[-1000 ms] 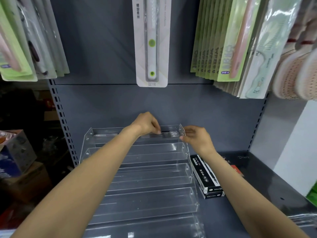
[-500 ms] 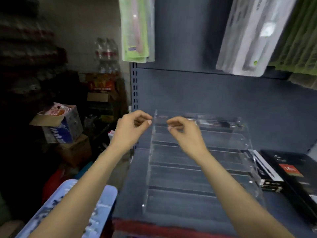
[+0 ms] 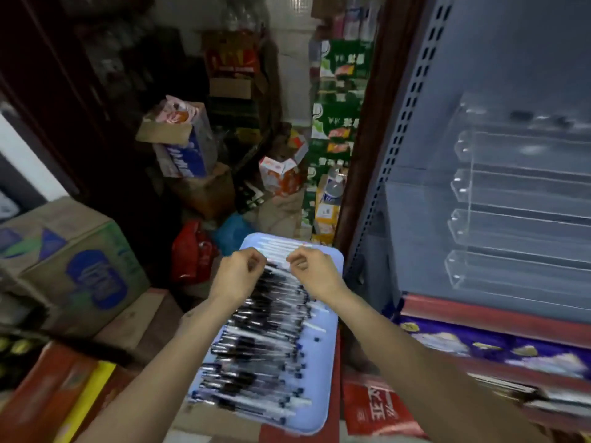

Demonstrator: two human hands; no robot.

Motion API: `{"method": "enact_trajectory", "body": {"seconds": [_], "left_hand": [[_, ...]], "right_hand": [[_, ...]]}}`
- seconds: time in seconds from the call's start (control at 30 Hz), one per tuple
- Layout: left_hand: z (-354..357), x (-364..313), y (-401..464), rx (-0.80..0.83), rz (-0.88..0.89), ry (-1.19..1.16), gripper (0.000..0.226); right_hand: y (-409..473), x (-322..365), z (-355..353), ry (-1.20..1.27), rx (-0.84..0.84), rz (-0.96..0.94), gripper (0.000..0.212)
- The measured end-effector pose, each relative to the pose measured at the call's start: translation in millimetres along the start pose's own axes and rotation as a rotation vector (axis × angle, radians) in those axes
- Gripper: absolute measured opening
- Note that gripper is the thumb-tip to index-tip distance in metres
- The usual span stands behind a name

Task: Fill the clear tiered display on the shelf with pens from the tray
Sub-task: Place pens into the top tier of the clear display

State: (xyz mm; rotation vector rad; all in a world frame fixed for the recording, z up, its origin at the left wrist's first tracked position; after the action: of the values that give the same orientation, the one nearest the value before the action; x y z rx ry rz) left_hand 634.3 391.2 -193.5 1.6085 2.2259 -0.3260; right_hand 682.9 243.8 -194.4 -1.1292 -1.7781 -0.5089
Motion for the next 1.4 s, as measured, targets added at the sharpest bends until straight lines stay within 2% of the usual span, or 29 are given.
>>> {"method": "enact_trajectory", "body": {"seconds": [0.2, 0.3, 0.37, 0.5, 0.63, 0.77, 0.9, 1.17, 1.3, 1.4], "left_hand": [[55.2, 60.1, 9.4, 0.212, 0.094, 0.246, 0.033], [61.4, 76.0, 15.0, 0.202, 0.116, 0.321, 0.035], [62.5, 83.1, 19.5, 0.203, 0.121, 0.3, 0.033], [64.2, 92.3, 28.3, 0.234, 0.127, 0.2, 0.03], [62.2, 94.6, 33.8, 0.241, 0.071, 0.11, 0.027], [59.0, 100.4, 40.7, 0.279, -0.012, -0.021, 0.024], [59.1, 104.0, 38.8, 0.293, -0.022, -0.117, 0.018], [46.2, 100.1, 33.8, 0.184, -0.034, -0.376, 0.009], [30.6, 89.5, 33.7, 0.057, -0.284, -0.828, 0.02], [20.5, 62.3, 33.3, 0.155, -0.33, -1.101, 0.006]], "right_hand": [[15.8, -53.1, 46.7, -0.255, 0.05, 0.134, 0.037], [26.4, -67.1, 55.3, -0.375, 0.085, 0.175, 0.039], [31.6, -72.5, 57.3, -0.396, 0.078, 0.184, 0.038], [35.1, -77.8, 59.3, -0.28, 0.025, 0.198, 0.024], [36.2, -78.7, 58.8, -0.225, -0.004, 0.199, 0.016], [36.9, -77.3, 58.7, -0.201, -0.002, 0.189, 0.008], [31.5, -76.0, 57.7, -0.17, 0.027, 0.172, 0.013], [26.2, -58.7, 47.9, -0.066, 0.008, 0.109, 0.016], [20.1, -42.2, 35.7, 0.171, -0.083, 0.098, 0.014], [15.6, -25.5, 25.9, 0.351, -0.126, 0.115, 0.017]]}}
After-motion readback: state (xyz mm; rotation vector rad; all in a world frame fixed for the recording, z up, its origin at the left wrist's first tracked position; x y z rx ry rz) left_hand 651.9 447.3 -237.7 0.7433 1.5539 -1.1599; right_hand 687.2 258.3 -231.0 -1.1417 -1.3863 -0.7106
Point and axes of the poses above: each hand's wrist, its own y-axis towards the middle knuckle, its own z-axis out of the palm, x = y × z, the point moved 4 cm from there along y, towards the middle knuckle, and after that the axes turned 15 degrees about y, right-handed, at the moved point
